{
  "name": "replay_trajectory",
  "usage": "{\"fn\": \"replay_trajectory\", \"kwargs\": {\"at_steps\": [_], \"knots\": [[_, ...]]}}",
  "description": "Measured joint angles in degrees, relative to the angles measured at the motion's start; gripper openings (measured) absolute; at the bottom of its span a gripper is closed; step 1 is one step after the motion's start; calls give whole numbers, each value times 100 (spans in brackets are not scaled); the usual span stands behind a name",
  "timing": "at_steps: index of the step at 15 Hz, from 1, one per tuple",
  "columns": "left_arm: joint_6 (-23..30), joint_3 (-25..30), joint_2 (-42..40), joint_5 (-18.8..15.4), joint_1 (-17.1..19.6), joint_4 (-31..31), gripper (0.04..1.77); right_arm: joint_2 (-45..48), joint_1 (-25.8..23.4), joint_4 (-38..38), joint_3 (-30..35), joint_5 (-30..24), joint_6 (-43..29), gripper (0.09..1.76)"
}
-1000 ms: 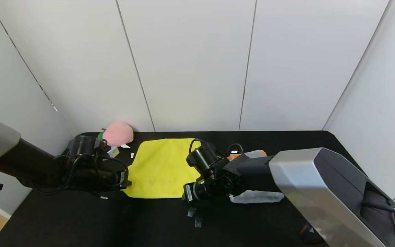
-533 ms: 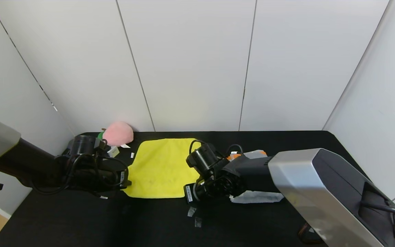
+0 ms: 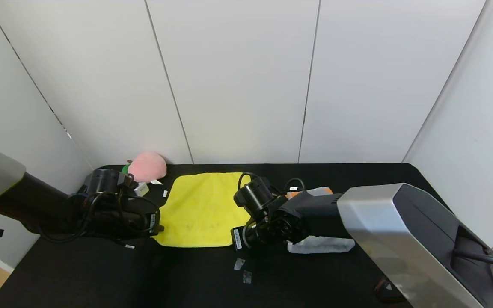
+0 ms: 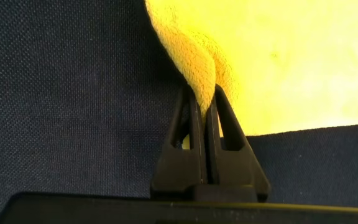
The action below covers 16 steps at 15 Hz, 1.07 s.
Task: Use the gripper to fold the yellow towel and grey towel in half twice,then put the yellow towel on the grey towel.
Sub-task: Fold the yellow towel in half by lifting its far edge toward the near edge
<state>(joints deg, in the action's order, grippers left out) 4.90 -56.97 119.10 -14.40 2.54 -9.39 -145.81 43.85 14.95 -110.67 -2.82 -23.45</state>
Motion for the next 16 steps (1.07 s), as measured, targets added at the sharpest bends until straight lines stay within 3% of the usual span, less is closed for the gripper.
{"fn": "replay_trajectory", "kwargs": {"at_steps": [3, 6, 10, 16], "knots": [[0, 0, 2, 0, -1, 2, 12, -9, 5, -15, 0, 20, 0, 82], [0, 2, 2, 0, -1, 0, 12, -28, 9, -59, 0, 13, -2, 110], [-1, 11, 5, -2, -1, 0, 12, -50, -48, -112, -11, 9, -2, 132], [-1, 27, 6, 6, 0, 0, 12, -61, -118, -157, -9, 26, -5, 146]]}}
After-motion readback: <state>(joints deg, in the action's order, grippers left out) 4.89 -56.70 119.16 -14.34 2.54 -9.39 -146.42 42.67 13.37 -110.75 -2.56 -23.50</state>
